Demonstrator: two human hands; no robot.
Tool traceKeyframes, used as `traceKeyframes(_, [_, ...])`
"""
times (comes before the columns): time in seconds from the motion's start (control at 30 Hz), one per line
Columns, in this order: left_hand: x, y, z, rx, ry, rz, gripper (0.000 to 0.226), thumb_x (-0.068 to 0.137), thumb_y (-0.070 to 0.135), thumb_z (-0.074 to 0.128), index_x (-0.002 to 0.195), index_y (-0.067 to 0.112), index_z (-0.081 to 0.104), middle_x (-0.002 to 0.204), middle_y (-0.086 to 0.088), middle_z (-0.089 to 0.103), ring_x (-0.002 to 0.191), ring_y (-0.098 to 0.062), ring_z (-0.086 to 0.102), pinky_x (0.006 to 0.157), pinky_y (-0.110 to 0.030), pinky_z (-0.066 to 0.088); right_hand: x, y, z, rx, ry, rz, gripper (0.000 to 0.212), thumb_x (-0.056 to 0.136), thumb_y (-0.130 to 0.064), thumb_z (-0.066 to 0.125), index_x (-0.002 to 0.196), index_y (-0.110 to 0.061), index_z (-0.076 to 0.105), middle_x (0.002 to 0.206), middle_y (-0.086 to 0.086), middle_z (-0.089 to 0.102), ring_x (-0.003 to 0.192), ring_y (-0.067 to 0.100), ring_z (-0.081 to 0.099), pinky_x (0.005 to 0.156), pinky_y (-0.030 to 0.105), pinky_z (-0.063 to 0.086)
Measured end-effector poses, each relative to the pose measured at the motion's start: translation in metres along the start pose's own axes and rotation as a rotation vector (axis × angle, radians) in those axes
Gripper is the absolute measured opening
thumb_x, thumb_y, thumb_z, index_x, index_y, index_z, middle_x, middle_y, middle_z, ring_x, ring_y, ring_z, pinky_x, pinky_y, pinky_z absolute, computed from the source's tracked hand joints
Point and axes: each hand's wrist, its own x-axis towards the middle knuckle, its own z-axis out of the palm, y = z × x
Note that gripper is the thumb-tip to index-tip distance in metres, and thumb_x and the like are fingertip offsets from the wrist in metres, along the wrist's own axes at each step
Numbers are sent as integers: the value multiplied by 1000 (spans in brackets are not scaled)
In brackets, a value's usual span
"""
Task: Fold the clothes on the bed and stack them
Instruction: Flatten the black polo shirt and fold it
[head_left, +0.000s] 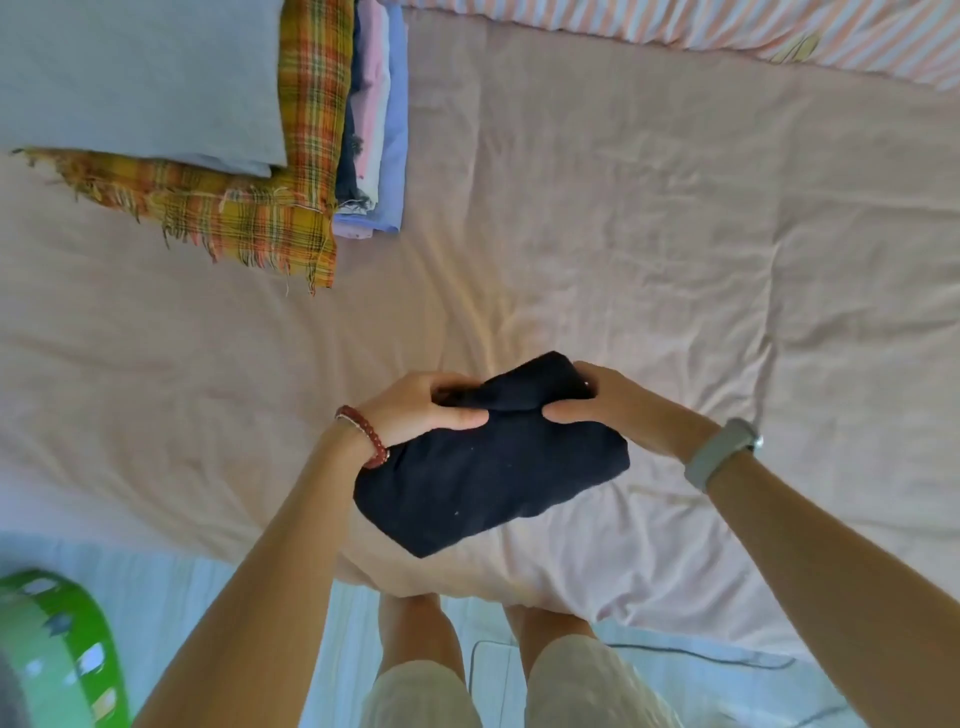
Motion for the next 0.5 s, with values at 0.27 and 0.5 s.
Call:
traceKeyframes(0.27, [9, -29, 20, 146, 870, -197, 55, 81, 47, 59, 121, 9, 51, 121, -15, 54, 110, -34, 51, 91, -46, 45, -2, 60, 22, 247, 594, -31, 42, 90, -30, 58, 125, -16, 43, 105, -8, 52, 99, 13, 52, 77, 23, 41])
traceKeyframes(0.5, [-11, -74, 37, -114, 618, -90, 33, 90, 38, 54, 71, 11, 49, 57, 7, 51, 58, -10, 49, 48, -13, 36, 5, 63, 15, 305, 536, -4, 39, 91, -37, 54, 126, -21, 47, 114, -5, 56, 104, 13, 52, 86, 28, 43])
